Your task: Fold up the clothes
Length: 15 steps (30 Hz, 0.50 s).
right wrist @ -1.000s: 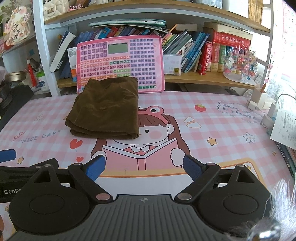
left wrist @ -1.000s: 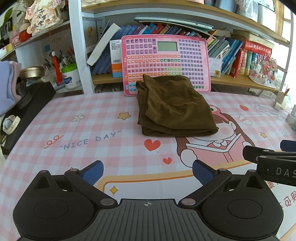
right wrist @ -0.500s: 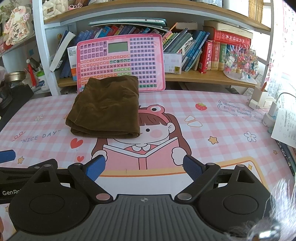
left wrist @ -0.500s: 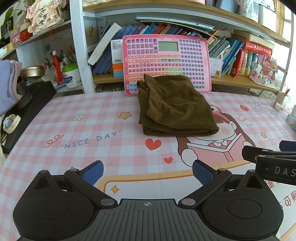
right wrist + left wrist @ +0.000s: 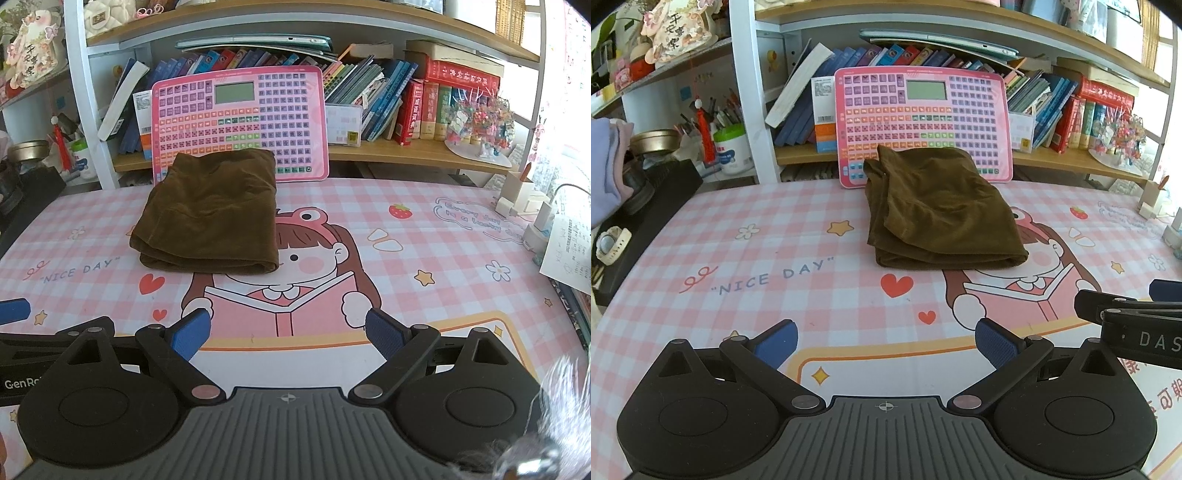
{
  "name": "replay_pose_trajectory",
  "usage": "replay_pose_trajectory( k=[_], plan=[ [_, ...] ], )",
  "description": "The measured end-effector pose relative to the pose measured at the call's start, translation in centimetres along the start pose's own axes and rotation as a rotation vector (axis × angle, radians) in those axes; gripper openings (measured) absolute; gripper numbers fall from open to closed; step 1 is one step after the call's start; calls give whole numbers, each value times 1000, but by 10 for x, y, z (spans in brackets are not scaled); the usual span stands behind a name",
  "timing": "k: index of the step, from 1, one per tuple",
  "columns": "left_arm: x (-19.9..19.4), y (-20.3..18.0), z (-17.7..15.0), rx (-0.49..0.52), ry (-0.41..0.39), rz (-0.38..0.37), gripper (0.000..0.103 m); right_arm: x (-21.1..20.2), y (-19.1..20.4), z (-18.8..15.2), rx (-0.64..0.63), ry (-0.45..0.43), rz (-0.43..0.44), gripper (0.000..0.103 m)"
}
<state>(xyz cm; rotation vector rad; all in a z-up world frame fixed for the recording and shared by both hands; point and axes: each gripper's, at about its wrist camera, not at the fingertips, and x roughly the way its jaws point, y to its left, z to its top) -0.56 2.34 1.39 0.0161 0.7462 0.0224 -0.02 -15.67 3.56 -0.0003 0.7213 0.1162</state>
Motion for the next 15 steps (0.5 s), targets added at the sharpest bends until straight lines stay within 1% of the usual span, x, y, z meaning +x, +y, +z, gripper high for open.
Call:
replay_pose_trajectory(
  k=[15],
  plan=[
    [1,-1,0,-10,5,6,103,3,-1,0,-2,6,2,91]
  ],
)
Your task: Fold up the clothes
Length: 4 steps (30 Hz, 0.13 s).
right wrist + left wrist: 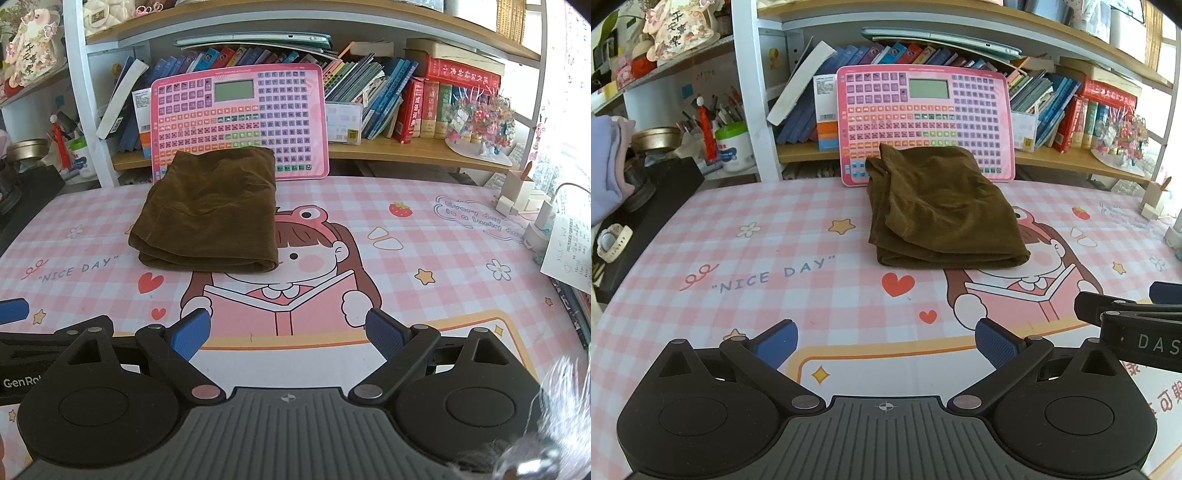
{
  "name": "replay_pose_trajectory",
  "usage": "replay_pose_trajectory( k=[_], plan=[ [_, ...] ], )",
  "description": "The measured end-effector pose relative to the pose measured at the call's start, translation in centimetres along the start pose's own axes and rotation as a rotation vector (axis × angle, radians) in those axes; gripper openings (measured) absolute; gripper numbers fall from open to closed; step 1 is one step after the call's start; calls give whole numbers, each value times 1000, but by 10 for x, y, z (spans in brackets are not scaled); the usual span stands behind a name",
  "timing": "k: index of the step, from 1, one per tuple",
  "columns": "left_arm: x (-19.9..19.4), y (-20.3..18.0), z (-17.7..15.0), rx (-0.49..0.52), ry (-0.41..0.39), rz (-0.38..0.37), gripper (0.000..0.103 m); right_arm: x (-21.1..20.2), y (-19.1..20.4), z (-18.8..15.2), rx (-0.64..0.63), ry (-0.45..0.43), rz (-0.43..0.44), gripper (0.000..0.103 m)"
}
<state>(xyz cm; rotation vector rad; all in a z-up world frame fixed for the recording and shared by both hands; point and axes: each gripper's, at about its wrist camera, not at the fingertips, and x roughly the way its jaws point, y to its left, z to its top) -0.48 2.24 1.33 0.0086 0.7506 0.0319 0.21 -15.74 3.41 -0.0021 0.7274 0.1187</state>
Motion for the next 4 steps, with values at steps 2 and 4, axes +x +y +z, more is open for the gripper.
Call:
replay_pose_trajectory(
  k=[2,4],
  plan=[
    [0,0,0,-2,1,-2,103,1,0,0,0,1,1,91],
    [0,0,0,-3,2,-3,103,1,-1,1,0,2,1,91]
  ],
)
